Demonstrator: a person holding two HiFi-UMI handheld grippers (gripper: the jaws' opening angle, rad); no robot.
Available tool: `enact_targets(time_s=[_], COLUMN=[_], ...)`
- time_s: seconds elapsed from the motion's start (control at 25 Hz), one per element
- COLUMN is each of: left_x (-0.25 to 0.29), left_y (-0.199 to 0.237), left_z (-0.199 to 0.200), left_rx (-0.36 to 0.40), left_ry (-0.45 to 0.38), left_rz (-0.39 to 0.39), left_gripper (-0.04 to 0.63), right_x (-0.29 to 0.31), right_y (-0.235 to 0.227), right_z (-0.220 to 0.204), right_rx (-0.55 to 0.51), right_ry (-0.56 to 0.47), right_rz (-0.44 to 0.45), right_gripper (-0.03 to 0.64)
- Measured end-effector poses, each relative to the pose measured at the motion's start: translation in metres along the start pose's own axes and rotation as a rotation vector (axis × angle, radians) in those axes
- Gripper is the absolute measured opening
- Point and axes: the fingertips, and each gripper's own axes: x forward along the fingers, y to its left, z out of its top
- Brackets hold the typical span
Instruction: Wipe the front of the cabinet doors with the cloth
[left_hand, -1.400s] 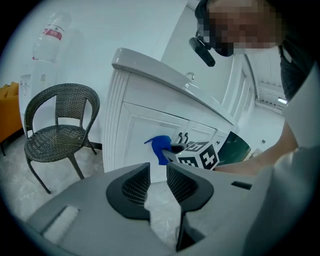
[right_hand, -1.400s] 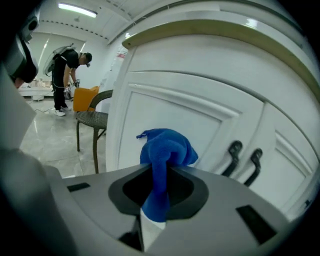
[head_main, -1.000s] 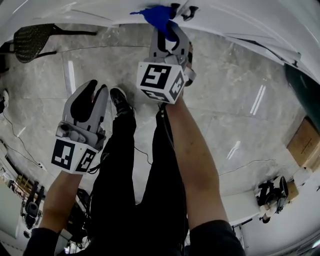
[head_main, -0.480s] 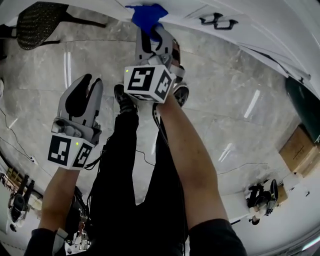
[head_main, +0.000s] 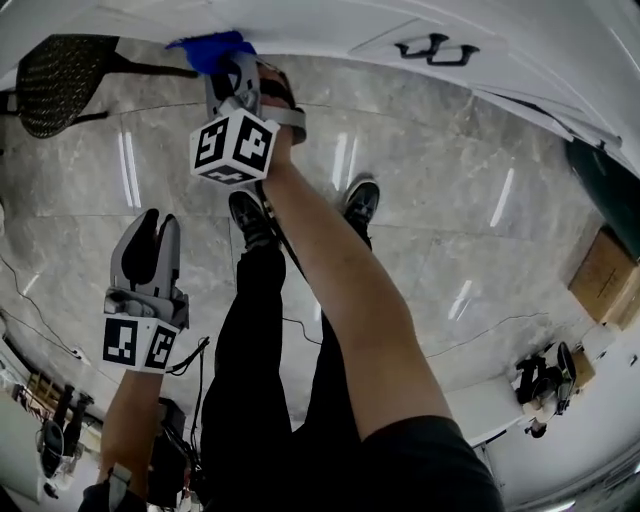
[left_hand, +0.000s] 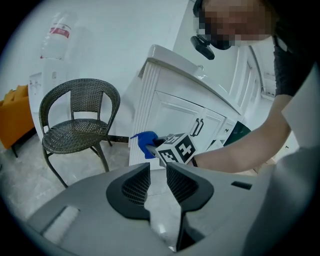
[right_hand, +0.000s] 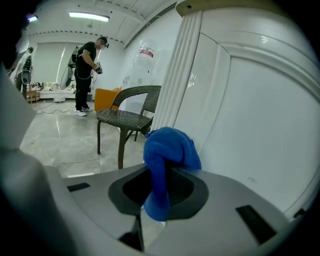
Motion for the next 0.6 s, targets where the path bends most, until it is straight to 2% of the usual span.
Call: enact_targets(time_s=[0.2, 0.32, 0.44, 0.6], left_x=[0.006, 0.018, 0.030, 0.042], left_y=[-0.016, -0.031, -0.047, -0.075], left_z=[-0.003, 0.002, 0.006, 0.006], left_rx=[-0.001, -0.020, -0.003, 0.014], left_ry=[0.020, 0.019, 0.017, 0.022], left_rz=[-0.022, -0.044, -0.053, -0.066], left_gripper=[0.104, 0.104, 0.104, 0.104], right_x=[-0.005, -0.015, -0.031, -0.055], right_y=[-0.012, -0.035, -0.065, -0.102], right_z=[-0.017, -0.029, -0.050, -0.089], right_rx=[-0.052, -0.091, -0.058, -0.094], right_ry=[0.023, 0.039, 0.055, 0.091], right_rz=[-0.017, -0.066, -0.112, -0.130], right_gripper=[0.058, 0.058, 0.058, 0.058])
